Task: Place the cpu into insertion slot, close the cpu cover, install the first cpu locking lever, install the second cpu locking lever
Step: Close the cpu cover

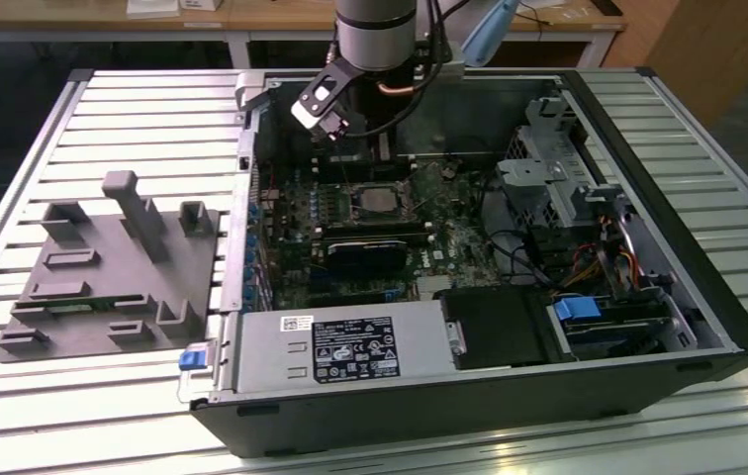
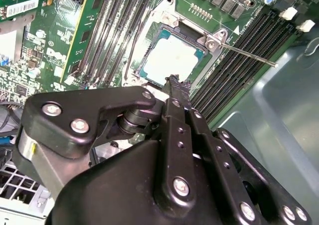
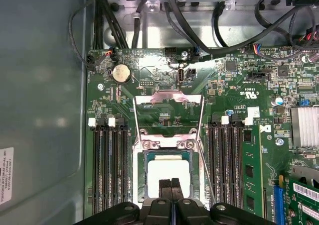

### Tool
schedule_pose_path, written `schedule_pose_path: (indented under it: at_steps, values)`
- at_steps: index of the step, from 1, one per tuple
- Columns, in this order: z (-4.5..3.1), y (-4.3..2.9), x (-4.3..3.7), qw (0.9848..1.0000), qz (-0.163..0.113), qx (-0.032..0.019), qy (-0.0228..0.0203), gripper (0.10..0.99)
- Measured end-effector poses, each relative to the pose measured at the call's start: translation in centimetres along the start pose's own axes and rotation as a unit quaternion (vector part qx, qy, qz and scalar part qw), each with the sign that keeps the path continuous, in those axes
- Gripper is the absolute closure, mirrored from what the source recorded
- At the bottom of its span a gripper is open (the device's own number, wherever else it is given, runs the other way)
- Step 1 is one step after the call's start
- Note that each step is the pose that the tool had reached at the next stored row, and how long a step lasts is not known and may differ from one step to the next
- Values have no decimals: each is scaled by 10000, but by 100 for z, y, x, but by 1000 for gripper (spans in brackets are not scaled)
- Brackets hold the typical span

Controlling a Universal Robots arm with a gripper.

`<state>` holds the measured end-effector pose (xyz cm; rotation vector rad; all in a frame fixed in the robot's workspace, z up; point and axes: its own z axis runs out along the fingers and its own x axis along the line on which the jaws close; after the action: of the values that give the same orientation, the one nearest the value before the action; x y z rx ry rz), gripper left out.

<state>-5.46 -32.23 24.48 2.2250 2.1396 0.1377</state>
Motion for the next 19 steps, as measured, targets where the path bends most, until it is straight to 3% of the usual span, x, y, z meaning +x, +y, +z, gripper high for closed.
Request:
schedule_pose_path:
  at_steps: [10, 19]
  values:
    - [-4, 0, 0, 10000, -1, -5, -6, 984]
    - [-114, 11, 3, 10000, -1, -6, -5, 984]
